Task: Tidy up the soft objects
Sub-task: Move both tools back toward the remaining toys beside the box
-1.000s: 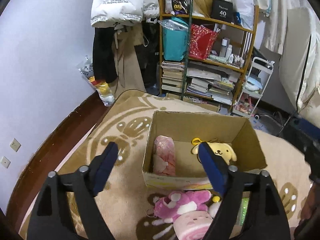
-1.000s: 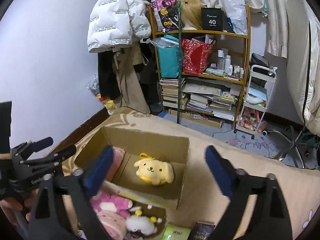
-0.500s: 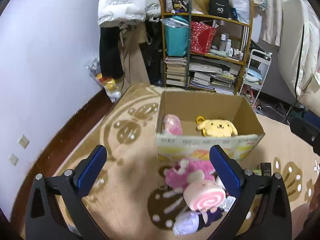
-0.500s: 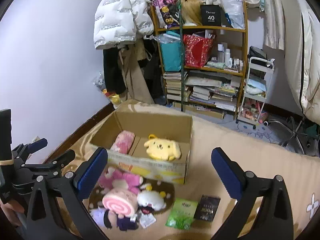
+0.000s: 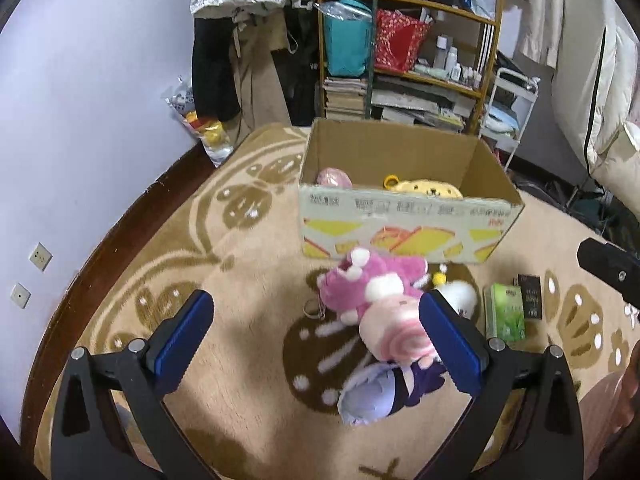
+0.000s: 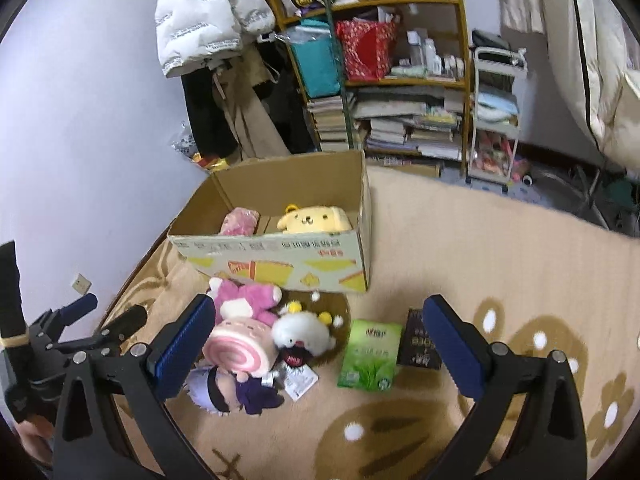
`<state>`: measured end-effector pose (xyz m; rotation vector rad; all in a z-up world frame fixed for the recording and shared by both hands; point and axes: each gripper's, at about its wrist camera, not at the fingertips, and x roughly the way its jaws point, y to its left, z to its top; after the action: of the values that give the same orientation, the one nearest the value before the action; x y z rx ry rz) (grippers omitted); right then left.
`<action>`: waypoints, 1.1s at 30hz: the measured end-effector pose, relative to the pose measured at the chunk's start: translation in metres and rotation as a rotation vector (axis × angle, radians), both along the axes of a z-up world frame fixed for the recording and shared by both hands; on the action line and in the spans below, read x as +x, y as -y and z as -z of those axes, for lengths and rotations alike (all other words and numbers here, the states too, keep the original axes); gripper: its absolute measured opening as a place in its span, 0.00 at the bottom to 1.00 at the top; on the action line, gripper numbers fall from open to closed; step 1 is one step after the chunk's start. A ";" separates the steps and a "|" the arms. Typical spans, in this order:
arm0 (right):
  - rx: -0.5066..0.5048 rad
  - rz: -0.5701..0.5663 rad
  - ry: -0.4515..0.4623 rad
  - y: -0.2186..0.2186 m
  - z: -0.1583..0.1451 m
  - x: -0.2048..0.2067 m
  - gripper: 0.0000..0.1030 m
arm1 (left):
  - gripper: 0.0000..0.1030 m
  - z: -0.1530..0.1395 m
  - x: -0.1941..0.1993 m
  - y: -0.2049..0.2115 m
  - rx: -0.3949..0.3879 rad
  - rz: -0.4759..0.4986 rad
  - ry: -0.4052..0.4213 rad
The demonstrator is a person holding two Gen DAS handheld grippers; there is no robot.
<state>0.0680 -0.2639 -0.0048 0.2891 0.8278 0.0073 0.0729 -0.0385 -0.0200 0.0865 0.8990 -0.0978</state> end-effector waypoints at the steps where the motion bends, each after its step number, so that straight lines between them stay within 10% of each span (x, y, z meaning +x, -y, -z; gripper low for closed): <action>1: -0.001 0.001 -0.007 0.000 0.002 -0.001 1.00 | 0.99 0.002 0.000 0.000 -0.002 0.002 -0.009; 33: 0.026 0.046 -0.321 0.015 0.097 0.043 1.00 | 0.99 0.086 0.016 0.014 0.008 0.043 -0.287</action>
<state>0.1111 -0.2792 -0.1020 0.3389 1.1398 -0.0729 0.0884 -0.0530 -0.1063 0.1012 1.1847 -0.1491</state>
